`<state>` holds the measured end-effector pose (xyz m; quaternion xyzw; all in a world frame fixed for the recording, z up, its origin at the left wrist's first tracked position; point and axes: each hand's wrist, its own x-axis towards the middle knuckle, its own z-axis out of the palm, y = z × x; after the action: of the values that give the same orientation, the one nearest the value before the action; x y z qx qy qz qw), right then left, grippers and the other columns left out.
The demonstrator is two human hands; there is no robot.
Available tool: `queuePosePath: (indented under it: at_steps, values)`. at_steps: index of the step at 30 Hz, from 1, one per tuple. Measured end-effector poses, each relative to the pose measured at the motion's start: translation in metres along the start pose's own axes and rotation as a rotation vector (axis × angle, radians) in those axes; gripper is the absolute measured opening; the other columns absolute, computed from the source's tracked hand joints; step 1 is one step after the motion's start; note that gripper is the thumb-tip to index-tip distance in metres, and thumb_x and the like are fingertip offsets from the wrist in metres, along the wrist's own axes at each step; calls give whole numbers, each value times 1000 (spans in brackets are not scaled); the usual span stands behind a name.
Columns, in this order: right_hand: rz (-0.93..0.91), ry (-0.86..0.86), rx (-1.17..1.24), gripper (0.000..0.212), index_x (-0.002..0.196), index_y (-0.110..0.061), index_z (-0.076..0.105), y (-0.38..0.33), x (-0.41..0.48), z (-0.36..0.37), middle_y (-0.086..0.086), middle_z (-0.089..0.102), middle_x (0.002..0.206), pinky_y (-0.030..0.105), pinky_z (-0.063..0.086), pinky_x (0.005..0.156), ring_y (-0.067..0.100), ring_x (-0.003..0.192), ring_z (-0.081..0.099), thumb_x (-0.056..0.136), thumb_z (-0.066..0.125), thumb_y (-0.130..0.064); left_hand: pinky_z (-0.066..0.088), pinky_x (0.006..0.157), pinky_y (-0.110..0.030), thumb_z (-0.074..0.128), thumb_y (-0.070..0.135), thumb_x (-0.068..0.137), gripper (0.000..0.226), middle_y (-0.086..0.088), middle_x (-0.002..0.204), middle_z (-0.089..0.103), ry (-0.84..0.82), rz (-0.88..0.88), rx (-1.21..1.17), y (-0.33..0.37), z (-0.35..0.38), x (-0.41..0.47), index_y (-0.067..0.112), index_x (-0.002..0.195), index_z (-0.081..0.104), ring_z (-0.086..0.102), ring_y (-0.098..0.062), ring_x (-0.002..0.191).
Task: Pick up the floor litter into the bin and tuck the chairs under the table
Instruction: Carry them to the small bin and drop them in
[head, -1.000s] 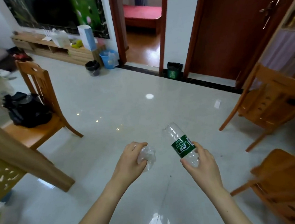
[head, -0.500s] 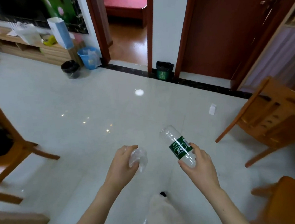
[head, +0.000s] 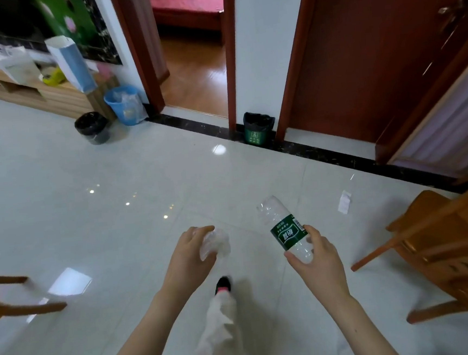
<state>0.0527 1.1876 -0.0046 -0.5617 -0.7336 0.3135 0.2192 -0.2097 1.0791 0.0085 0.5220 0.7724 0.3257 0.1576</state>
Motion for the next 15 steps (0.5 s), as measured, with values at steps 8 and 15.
queuePosePath:
  at_steps: [8, 15]
  values:
    - [8, 56, -81, 66, 137, -32, 39, -20, 204, 27, -7, 53, 106, 29, 42, 75, 15, 101, 49, 81, 71, -45, 35, 83, -23, 69, 4, 76, 50, 1, 112, 57, -27, 131, 6, -24, 18, 231, 16, 123, 59, 52, -18, 102]
    - [1, 164, -24, 68, 138, -33, 39, -59, 380, 22, -11, 51, 106, 28, 44, 77, 13, 102, 48, 81, 74, -43, 38, 82, -24, 71, 8, 75, 50, 0, 111, 59, -26, 234, 24, -13, 14, 439, 17, 123, 58, 53, -19, 98]
